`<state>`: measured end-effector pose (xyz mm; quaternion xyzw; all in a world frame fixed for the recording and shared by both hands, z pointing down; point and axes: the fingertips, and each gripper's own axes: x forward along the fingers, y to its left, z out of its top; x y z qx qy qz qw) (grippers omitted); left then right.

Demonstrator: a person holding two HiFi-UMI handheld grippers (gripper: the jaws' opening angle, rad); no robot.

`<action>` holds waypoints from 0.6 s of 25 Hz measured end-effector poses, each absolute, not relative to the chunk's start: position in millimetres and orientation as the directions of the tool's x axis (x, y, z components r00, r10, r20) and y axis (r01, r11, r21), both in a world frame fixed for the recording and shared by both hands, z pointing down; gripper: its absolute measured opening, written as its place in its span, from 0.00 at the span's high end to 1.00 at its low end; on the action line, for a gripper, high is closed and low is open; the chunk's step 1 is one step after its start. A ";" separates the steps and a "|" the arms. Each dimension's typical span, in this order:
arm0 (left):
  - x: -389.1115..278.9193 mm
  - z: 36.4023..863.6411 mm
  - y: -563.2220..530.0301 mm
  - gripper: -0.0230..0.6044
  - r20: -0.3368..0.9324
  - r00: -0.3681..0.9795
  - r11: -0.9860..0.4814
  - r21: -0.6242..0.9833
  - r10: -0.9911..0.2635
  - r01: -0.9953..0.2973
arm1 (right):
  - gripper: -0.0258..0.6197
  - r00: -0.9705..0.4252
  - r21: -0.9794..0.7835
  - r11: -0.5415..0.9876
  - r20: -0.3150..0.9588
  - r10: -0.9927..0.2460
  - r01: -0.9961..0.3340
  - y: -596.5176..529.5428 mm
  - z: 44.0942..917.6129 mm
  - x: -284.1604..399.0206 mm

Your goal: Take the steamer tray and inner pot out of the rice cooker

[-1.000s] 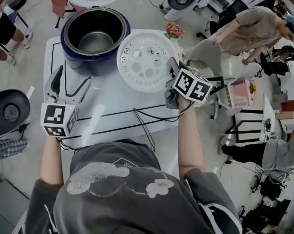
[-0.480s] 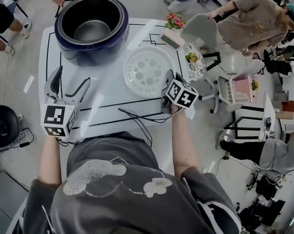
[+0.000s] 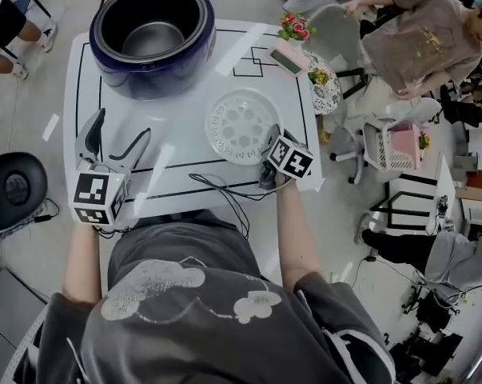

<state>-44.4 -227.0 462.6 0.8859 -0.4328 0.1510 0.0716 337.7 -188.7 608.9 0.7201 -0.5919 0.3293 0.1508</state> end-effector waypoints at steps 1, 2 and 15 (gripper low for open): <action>-45.2 462.5 -226.3 0.27 0.330 0.579 -0.614 -0.002 -0.746 -0.790 | 0.89 0.075 -0.180 -0.253 0.658 -0.749 -0.951 -188.3 611.2 336.2; -45.8 462.5 -225.9 0.27 0.330 0.578 -0.613 0.000 -0.746 -0.790 | 0.90 0.068 -0.185 -0.252 0.665 -0.744 -0.950 -187.7 614.0 334.8; -48.0 461.5 -214.0 0.27 0.320 0.588 -0.620 0.004 -0.743 -0.785 | 0.50 0.073 -0.126 -0.203 0.653 -0.754 -0.971 -169.8 610.3 333.8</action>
